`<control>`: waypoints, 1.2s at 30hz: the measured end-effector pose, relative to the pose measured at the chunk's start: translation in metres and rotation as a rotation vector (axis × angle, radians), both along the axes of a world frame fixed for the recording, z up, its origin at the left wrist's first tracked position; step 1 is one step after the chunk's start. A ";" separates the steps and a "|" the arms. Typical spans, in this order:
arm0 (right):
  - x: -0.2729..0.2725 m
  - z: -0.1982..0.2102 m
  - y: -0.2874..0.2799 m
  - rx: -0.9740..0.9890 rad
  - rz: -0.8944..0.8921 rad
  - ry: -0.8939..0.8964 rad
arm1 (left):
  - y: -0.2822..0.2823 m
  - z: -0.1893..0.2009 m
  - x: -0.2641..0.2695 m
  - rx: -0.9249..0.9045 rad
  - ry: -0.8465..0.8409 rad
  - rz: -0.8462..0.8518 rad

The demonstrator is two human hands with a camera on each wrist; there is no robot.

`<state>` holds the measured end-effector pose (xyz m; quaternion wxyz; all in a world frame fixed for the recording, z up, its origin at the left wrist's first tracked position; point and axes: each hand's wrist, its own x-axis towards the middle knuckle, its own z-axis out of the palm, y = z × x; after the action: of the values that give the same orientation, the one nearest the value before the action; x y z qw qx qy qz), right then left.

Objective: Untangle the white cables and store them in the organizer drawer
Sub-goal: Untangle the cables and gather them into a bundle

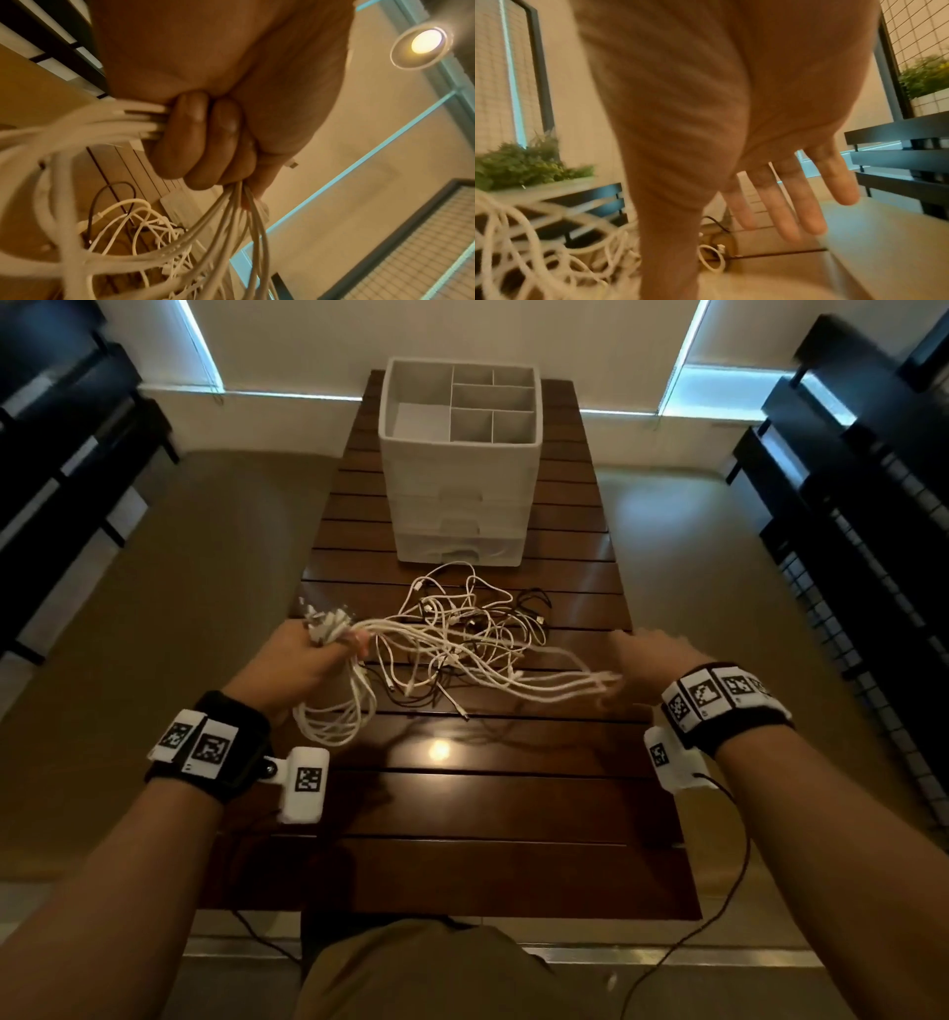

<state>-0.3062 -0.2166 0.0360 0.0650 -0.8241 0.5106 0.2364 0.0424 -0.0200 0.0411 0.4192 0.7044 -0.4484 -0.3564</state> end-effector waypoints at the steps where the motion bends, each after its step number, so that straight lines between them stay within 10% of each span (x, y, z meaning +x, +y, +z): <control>1: 0.007 0.004 0.003 0.033 0.018 -0.055 | -0.001 -0.002 -0.003 0.028 -0.036 -0.055; 8: 0.098 0.009 0.069 0.315 0.326 -0.760 | -0.017 -0.015 -0.052 0.105 -0.103 -0.380; 14: 0.102 -0.008 0.073 0.314 0.412 -0.639 | -0.010 -0.011 -0.056 0.003 0.027 -0.248; 19: 0.065 -0.038 0.058 0.158 0.311 -0.330 | -0.005 0.001 -0.024 -0.118 0.505 0.129; 26: 0.070 -0.051 0.071 0.433 0.280 -0.285 | -0.010 0.006 -0.020 -0.217 0.897 0.076; 30: 0.080 -0.028 0.051 0.608 0.113 -0.522 | -0.011 -0.003 -0.019 -0.250 1.021 0.034; 36: 0.120 -0.026 0.010 0.179 0.088 -0.737 | -0.009 -0.009 -0.019 -0.150 1.009 0.113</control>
<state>-0.1865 -0.2070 0.0104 0.3060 -0.8659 0.3946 -0.0294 0.0233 -0.0294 0.0324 0.6515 0.4359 -0.1758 -0.5955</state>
